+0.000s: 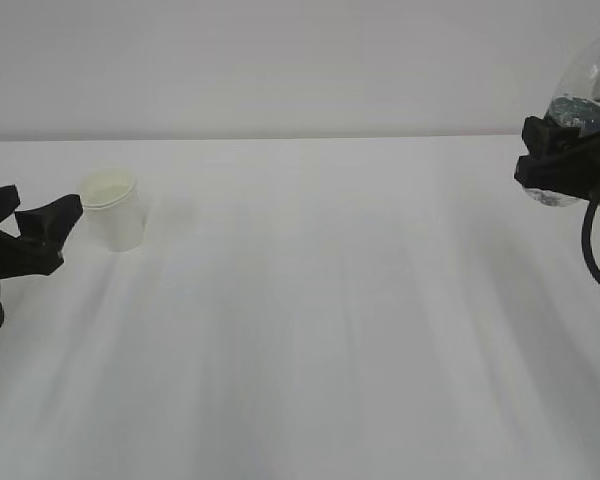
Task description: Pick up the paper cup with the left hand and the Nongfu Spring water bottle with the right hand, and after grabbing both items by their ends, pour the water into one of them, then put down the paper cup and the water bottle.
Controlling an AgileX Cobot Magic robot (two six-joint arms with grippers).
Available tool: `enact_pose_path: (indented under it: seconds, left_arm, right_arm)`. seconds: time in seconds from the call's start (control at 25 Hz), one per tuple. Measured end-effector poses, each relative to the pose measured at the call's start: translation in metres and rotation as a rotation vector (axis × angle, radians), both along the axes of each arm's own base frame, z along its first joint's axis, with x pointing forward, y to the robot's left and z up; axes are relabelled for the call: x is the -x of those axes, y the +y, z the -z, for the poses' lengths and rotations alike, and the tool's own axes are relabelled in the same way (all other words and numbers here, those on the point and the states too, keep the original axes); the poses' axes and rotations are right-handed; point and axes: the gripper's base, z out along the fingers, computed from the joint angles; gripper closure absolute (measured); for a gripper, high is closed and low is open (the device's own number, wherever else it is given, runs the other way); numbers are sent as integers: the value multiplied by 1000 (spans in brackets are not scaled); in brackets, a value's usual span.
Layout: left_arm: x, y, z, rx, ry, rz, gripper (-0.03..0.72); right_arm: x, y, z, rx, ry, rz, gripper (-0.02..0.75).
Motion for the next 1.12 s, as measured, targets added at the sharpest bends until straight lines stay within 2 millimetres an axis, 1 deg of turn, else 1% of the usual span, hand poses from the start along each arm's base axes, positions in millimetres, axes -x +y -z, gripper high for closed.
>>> enact_pose_path:
  seconds: [0.44, 0.56, 1.12]
  left_arm:
    - [13, -8, -31, 26, -102, 102, 121]
    - [15, -8, -40, 24, -128, 103, 121]
    - [31, -2, -71, -1, -149, 59, 123]
  right_arm:
    - [1, 0, 5, -8, 53, 0, 301]
    - [1, 0, 5, -8, 53, 0, 301]
    - [1, 0, 5, 66, 51, -12, 302]
